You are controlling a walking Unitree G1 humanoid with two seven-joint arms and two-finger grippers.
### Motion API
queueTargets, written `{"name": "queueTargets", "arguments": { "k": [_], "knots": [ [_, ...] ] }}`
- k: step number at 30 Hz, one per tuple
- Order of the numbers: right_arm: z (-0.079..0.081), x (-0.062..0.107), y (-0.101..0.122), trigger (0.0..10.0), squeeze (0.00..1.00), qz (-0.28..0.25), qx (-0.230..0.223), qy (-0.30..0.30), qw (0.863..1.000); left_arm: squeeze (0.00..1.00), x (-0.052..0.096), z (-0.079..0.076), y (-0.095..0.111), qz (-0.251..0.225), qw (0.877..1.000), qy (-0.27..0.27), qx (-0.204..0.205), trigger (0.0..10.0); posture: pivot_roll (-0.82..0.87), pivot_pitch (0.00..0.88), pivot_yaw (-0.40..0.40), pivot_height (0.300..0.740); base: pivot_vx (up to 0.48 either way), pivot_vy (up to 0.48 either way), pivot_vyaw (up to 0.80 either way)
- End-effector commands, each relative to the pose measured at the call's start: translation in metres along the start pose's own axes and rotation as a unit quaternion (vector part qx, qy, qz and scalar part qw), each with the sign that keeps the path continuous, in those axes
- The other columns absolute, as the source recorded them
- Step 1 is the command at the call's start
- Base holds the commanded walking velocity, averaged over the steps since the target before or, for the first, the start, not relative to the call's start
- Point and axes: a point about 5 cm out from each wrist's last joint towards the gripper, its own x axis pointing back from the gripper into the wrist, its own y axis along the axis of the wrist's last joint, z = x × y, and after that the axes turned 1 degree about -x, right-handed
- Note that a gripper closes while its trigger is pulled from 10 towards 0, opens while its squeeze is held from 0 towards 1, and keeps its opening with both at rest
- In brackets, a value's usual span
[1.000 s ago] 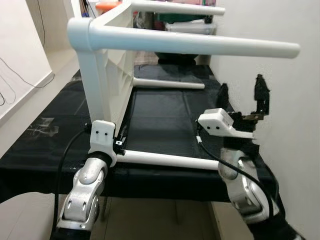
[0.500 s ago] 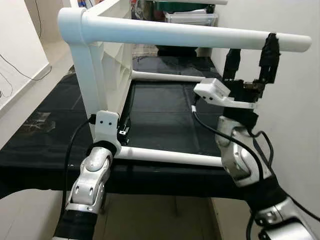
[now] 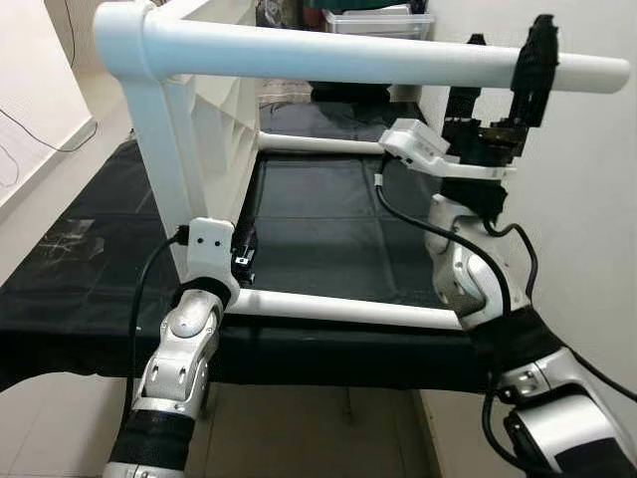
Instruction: Building children table
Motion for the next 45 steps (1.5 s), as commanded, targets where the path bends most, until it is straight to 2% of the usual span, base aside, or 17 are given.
{"name": "queueTargets", "arguments": {
  "k": [1,2,3,4,18,21,22,24,27,29,30,32,34,36,41,44,45],
  "knots": [
    [0.0,-0.001,0.006,7.8,0.0,-0.015,-0.008,-0.005,1.0,0.0,0.001,0.011,-0.005,0.008,1.0,0.022,-0.001,10.0,0.06,0.132,-0.039,0.74,0.0,0.0,0.0],
    [0.001,-0.002,0.007,3.1,0.0,-0.016,-0.01,-0.004,1.0,0.0,0.001,0.012,-0.005,0.007,1.0,0.024,-0.002,10.0,0.06,0.132,-0.039,0.74,0.0,0.0,0.0],
    [0.001,-0.002,0.007,3.1,0.0,-0.016,-0.01,-0.004,1.0,0.0,0.001,0.012,-0.005,0.007,1.0,0.024,-0.002,10.0,0.06,0.132,-0.039,0.74,0.0,0.0,0.0],
    [0.001,-0.004,0.007,0.0,0.0,-0.018,-0.011,-0.005,1.0,0.0,0.001,0.012,-0.005,0.007,1.0,0.025,-0.003,10.0,0.06,0.133,-0.041,0.74,0.0,0.0,0.0],
    [0.01,-0.007,0.012,0.0,0.0,-0.032,-0.025,0.008,0.999,0.0,-0.005,0.033,-0.013,0.016,0.998,0.063,-0.024,10.0,0.05,0.134,-0.04,0.74,0.0,0.0,0.0],
    [0.014,-0.01,0.01,0.0,0.0,-0.027,-0.027,0.02,0.999,0.0,-0.006,0.06,-0.008,0.014,0.994,0.093,-0.05,10.0,0.05,0.135,-0.036,0.74,0.0,0.0,0.0],
    [0.014,-0.01,0.01,0.0,0.0,-0.027,-0.027,0.02,0.999,0.0,-0.006,0.06,-0.008,0.014,0.994,0.093,-0.05,10.0,0.05,0.135,-0.036,0.74,0.0,0.0,0.0],
    [0.018,-0.015,0.007,0.0,0.0,-0.021,-0.029,0.031,0.999,0.0,-0.004,0.09,0.001,0.011,0.988,0.118,-0.095,10.0,0.05,0.133,-0.036,0.74,0.0,0.0,0.0],
    [0.02,-0.018,0.006,0.0,0.0,-0.017,-0.029,0.038,0.999,0.0,-0.003,0.103,0.007,0.009,0.985,0.128,-0.114,10.0,0.05,0.131,-0.037,0.74,0.0,0.0,0.0],
    [0.024,-0.024,0.001,0.0,0.0,0.002,-0.036,0.054,0.998,0.0,-0.001,0.133,0.027,0.004,0.975,0.131,-0.18,10.0,0.07,0.124,-0.041,0.74,0.0,0.0,0.0],
    [0.024,-0.024,0.001,0.0,0.0,0.002,-0.036,0.054,0.998,0.0,-0.001,0.133,0.027,0.004,0.975,0.131,-0.18,10.0,0.07,0.124,-0.041,0.74,0.0,0.0,0.0],
    [0.03,-0.028,-0.004,0.0,0.0,0.023,-0.043,0.075,0.996,0.0,-0.002,0.161,0.049,0.003,0.96,0.125,-0.251,10.0,0.08,0.123,-0.044,0.74,0.0,0.0,0.0],
    [0.03,-0.028,-0.004,0.0,0.0,0.023,-0.043,0.075,0.996,0.0,-0.002,0.161,0.049,0.003,0.96,0.125,-0.251,10.0,0.08,0.123,-0.044,0.74,0.0,0.0,0.0],
    [0.036,-0.029,-0.007,0.0,0.0,0.043,-0.052,0.098,0.993,0.0,-0.003,0.186,0.071,0.008,0.942,0.124,-0.311,10.0,0.1,0.115,-0.043,0.74,0.0,0.0,0.0],
    [0.043,-0.025,-0.011,0.0,0.0,0.088,-0.069,0.126,0.986,0.0,-0.003,0.219,0.11,0.008,0.92,0.139,-0.366,10.0,0.11,0.112,-0.038,0.74,0.0,0.0,0.0],
    [0.044,-0.024,-0.013,0.0,0.0,0.106,-0.075,0.132,0.983,0.0,-0.004,0.221,0.116,0.004,0.916,0.138,-0.377,10.0,0.11,0.11,-0.039,0.74,0.0,0.0,0.0],
    [0.049,-0.02,-0.019,0.0,0.0,0.142,-0.085,0.154,0.974,0.0,-0.009,0.221,0.131,-0.01,0.91,0.131,-0.394,10.0,0.12,0.109,-0.038,0.74,0.0,0.0,0.0]
  ]
}}
